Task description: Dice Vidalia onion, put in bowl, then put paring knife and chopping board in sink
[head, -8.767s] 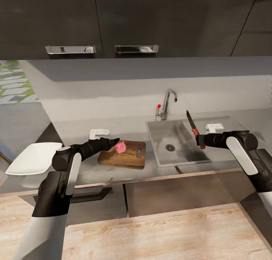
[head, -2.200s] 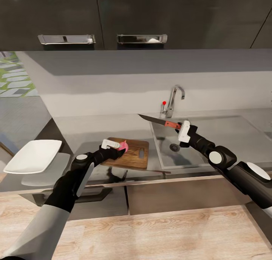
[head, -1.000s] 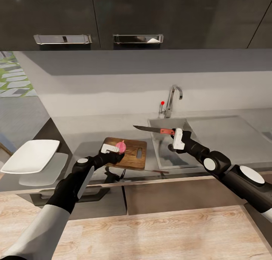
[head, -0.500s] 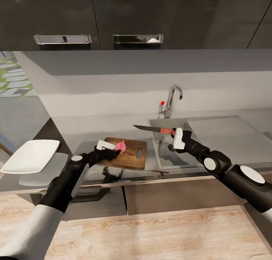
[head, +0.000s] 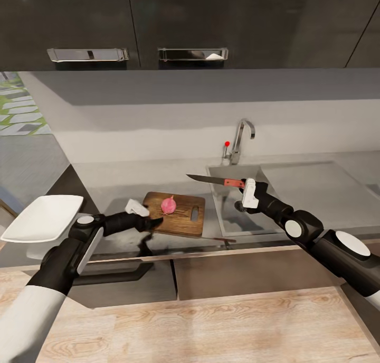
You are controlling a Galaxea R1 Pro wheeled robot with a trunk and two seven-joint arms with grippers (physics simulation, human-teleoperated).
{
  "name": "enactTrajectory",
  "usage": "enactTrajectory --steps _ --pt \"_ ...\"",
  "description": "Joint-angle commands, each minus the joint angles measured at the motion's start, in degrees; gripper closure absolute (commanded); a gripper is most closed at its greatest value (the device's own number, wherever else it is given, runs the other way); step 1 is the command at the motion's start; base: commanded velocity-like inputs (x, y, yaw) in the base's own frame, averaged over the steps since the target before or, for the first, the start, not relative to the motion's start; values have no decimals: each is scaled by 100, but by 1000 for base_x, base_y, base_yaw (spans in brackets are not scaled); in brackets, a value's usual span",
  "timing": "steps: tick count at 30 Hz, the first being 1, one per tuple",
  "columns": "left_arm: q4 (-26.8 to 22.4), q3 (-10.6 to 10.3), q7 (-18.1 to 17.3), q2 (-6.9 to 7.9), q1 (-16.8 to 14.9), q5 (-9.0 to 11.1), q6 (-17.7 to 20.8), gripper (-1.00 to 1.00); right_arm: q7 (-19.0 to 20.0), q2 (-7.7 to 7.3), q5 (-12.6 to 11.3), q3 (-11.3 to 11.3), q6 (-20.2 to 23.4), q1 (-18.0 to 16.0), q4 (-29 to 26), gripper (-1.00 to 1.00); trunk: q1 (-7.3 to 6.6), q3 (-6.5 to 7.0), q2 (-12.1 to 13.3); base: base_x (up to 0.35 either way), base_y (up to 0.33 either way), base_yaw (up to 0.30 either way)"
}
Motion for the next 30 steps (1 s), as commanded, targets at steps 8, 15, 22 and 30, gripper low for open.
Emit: enactTrajectory --steps 8,15,22,30 --pt "-12 -41 -133 0 -6 43 -559 -100 28 -8 54 7 35 -9 -11 100 4 -11 -12 0 0 0" --pt "-45 -8 -118 -6 -6 47 -595 -100 28 -6 54 12 35 -9 -12 100 4 -11 -12 0 0 0" --pt "-47 23 -172 4 -6 66 -726 -100 28 -10 54 21 35 -9 -11 100 4 -11 -12 0 0 0" --pt "-20 22 -228 18 -6 74 -1354 -100 28 -7 54 21 35 -10 -11 100 4 -11 -12 17 0 0"
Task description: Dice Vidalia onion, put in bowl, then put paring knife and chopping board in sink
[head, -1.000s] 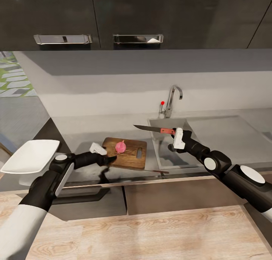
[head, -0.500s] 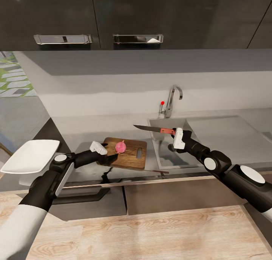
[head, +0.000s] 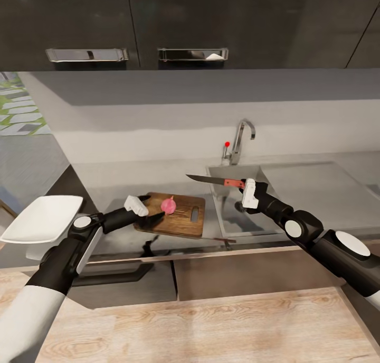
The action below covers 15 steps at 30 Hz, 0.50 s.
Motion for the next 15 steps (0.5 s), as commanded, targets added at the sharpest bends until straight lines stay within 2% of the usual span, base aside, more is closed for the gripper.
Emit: enactTrajectory --steps 1,5,15 --pt "-5 -10 -6 6 -5 53 39 -100 27 -5 54 13 35 -9 -12 100 5 -11 -11 187 0 0" --pt "-4 -10 -1 6 -5 53 15 -100 23 -4 54 8 35 -8 -12 100 5 -11 -11 201 0 0" --pt "-2 -10 14 6 -5 53 4 -100 19 -8 54 -103 39 -11 -13 100 5 -11 -11 14 0 0"
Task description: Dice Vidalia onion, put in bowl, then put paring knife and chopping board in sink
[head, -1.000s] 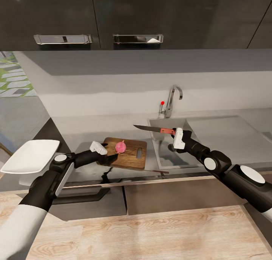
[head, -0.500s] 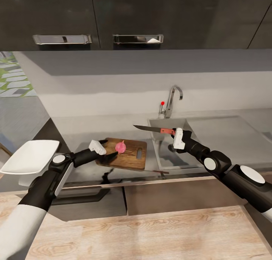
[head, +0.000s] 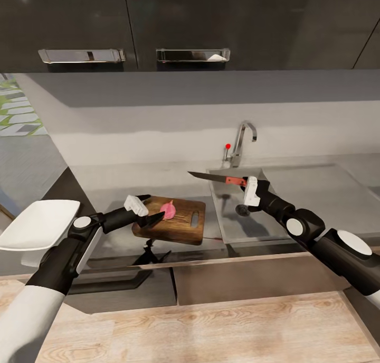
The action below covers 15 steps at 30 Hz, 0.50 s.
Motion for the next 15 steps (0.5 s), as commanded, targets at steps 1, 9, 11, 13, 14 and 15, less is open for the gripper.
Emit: enactTrajectory --steps 1,9,11,13,14,15 --pt "-3 -10 -6 5 -5 53 57 -100 27 -3 54 11 34 -11 -12 100 4 -11 -12 0 0 0" --pt "1 -10 -5 5 -5 53 56 -100 28 -5 54 5 36 -9 -10 100 4 -11 -12 0 0 0" --pt "-2 -10 -2 5 -5 53 54 -100 29 -4 54 5 35 -10 -12 100 4 -11 -12 0 0 0" --pt "-2 -10 -1 5 -5 53 54 -100 31 -4 54 5 37 -12 -12 100 4 -11 -12 0 0 0" --pt "-2 -10 1 5 -5 53 54 -100 33 -5 54 5 38 -13 -11 100 4 -11 -12 0 0 0" --pt "-2 -10 2 5 -5 53 54 -100 33 -4 54 5 39 -12 -11 100 4 -11 -12 8 0 0"
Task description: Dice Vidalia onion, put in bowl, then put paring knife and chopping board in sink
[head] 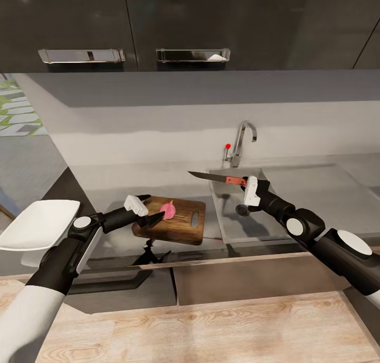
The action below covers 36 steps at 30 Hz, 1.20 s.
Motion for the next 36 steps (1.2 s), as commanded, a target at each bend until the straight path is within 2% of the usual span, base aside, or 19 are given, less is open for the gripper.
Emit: enactTrajectory --steps 1,15,18,22,25,29,30,31,34,36 --pt "-3 -10 -6 5 -5 53 58 -100 28 -6 55 13 36 -9 -12 100 3 -11 -12 45 0 0" --pt "32 -28 -7 -14 -5 46 58 -100 29 -4 55 41 37 -5 -11 100 3 -11 -12 31 0 0" --pt "220 -41 -10 -34 -5 44 56 -100 29 2 62 38 55 -5 -9 100 3 -11 -12 0 0 0" --pt "422 -67 0 -68 -5 37 36 -100 36 69 100 46 516 -4 75 100 3 -11 -12 0 0 0" --pt "457 -75 4 -72 -5 36 13 -100 37 159 110 47 631 -4 173 100 3 -11 -12 0 0 0" --pt "474 -84 11 -78 -5 35 1 -100 30 391 214 48 704 -4 467 100 3 -11 -12 0 0 0" --pt "479 -87 13 -79 -5 35 -2 -100 0 672 585 45 728 -4 693 100 3 -11 -12 0 0 0" --pt "479 -88 13 -81 -5 35 -3 -100 -12 774 775 38 732 -4 742 100 3 -11 -12 0 0 0" --pt "480 -87 13 -77 -5 34 -3 -100 -24 927 1055 23 737 -4 796 100 3 -11 -12 0 0 0" --pt "480 -84 10 -76 -5 32 -3 -100 -28 1013 1159 18 738 -4 814 100 3 -11 -12 0 0 0"
